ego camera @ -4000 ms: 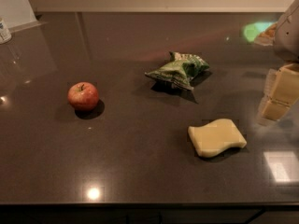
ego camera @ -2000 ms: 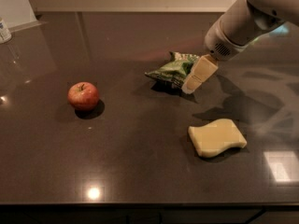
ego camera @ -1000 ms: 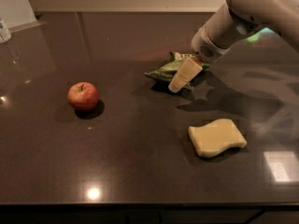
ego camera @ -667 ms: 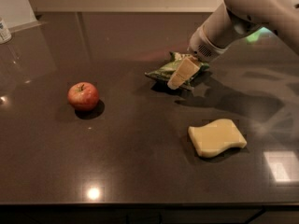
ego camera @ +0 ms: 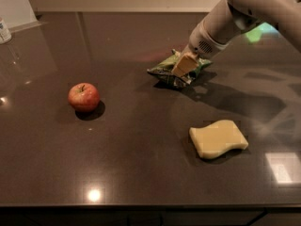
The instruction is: Move green jalapeno chip bag near apple
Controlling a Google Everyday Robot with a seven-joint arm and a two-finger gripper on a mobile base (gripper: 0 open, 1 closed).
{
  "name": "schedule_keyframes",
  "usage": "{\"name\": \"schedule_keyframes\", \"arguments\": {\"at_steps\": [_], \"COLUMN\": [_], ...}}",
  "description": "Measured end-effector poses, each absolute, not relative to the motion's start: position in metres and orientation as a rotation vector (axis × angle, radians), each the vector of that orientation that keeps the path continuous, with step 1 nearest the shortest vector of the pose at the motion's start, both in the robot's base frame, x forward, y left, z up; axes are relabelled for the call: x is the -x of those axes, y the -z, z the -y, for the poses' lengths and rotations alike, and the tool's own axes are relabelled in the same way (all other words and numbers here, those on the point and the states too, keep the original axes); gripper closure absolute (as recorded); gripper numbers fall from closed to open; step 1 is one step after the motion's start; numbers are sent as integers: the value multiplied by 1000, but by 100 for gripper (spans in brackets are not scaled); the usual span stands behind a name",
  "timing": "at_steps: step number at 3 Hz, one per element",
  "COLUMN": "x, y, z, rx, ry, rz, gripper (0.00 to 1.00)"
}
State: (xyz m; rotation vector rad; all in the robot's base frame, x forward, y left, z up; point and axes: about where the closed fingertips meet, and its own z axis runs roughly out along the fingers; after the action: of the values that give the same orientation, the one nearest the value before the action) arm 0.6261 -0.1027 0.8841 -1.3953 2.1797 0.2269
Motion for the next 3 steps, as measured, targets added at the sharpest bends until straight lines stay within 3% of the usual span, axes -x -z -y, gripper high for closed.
{"name": "schedule_keyframes", "arguments": {"at_steps": [1, 3], "x": [-616, -573], "y": [-899, -922], "z": [84, 31], "rx": [1484, 1730], "ry": [-256, -413], "rz": [-2110, -1848], "gripper": [95, 100]}}
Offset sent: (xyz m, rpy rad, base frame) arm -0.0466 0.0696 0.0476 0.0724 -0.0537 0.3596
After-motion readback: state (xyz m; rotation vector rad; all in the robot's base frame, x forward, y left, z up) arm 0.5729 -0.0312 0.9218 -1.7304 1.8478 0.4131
